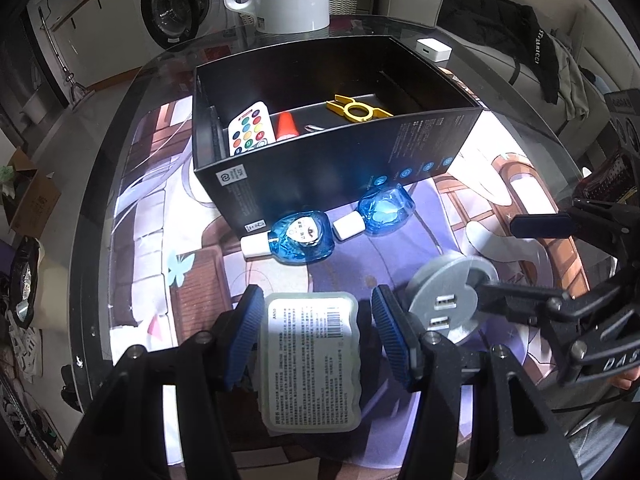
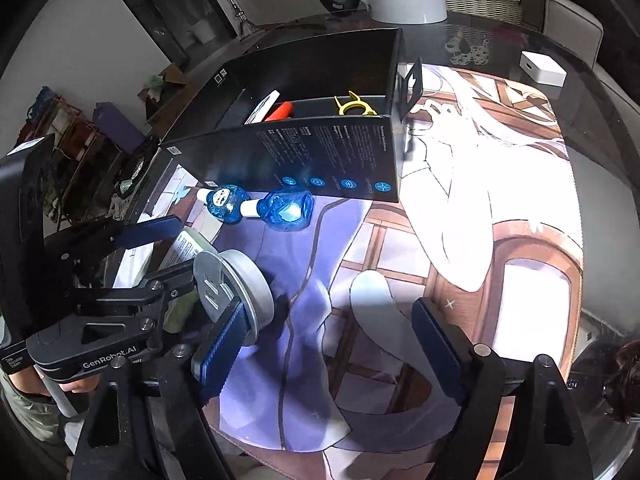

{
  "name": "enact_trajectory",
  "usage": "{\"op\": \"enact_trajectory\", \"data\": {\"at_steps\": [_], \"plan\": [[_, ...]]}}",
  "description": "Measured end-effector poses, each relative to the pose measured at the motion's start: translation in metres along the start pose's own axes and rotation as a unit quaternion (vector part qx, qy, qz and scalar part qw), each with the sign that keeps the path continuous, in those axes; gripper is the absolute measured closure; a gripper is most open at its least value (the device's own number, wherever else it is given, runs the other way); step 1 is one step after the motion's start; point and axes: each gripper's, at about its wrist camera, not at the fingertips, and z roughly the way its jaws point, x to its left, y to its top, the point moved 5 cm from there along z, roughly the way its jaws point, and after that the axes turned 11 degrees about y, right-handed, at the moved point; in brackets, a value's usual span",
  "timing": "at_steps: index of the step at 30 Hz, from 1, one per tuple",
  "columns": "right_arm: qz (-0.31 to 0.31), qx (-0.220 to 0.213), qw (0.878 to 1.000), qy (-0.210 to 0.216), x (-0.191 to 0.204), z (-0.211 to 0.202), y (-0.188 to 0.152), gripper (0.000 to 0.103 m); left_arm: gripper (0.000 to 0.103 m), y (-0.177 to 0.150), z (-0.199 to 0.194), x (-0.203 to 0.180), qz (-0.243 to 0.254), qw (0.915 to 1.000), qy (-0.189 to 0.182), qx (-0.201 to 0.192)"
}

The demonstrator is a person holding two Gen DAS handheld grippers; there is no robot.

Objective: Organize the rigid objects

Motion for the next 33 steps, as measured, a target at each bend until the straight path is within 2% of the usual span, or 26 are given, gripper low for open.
{"op": "enact_trajectory", "data": {"at_steps": [3,9,16,23,27,33], "plan": [[-0.016,0.006,1.0,-0.02,0.006,0.005,-0.003,0.019,0.047,0.0,-0.002,-0.003,0.005,1.0,-0.003,-0.004],[0.014,0.0,0.999,-0.037,-0.004,0.01,0.0,0.018,0.047,0.001,-0.009,-0.011,0.022,0.9996,-0.008,-0.014],[0.047,0.006,0.998,-0.051,-0.012,0.01,0.001,0.018,0.047,-0.001,-0.004,-0.018,0.041,0.999,0.013,-0.012],[0.075,0.016,0.997,-0.018,-0.009,0.002,0.0,0.018,0.047,0.002,-0.003,-0.019,0.04,0.999,0.014,-0.012],[0.066,0.01,0.998,0.015,-0.002,-0.002,0.001,0.018,0.047,0.003,-0.004,-0.015,0.027,0.9996,0.002,-0.006],[0.049,0.003,0.999,0.024,0.007,0.001,0.004,0.018,0.046,-0.003,-0.005,-0.008,0.026,0.9997,-0.001,-0.001]]}}
